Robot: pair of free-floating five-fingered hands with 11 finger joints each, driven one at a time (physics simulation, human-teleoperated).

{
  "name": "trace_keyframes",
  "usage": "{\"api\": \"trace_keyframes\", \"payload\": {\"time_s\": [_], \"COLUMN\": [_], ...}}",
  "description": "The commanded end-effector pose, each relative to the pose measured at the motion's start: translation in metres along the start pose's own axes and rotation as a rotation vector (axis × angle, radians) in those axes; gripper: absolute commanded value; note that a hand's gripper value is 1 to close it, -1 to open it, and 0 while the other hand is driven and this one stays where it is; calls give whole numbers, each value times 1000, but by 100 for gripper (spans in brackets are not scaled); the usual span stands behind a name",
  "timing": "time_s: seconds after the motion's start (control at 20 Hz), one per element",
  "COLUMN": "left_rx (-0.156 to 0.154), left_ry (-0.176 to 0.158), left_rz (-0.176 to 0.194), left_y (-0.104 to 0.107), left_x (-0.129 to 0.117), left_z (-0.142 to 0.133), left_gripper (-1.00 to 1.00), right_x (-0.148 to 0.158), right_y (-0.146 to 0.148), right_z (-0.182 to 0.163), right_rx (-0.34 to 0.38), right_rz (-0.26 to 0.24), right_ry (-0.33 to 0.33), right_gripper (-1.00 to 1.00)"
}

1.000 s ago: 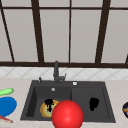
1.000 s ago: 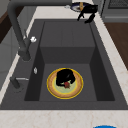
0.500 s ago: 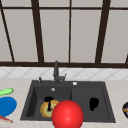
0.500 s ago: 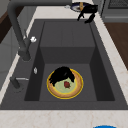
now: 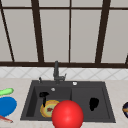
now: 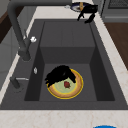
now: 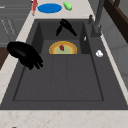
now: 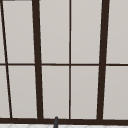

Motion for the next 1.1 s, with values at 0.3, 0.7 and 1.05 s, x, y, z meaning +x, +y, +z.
{"api": "trace_keyframes", "payload": {"time_s": [0.3,0.7,1.05], "left_rx": [30,7,13], "left_ry": [11,7,17], "left_rz": [31,42,44], "left_y": [65,108,131], "left_x": [40,70,88], "left_z": [46,98,146], "left_gripper": [-100,-100,-100], "right_x": [0,0,0], "right_y": [0,0,0], "right_z": [0,0,0], "right_rx": [0,0,0], "right_rz": [0,0,0], "right_ry": [0,0,0], "right_gripper": [0,0,0]}}
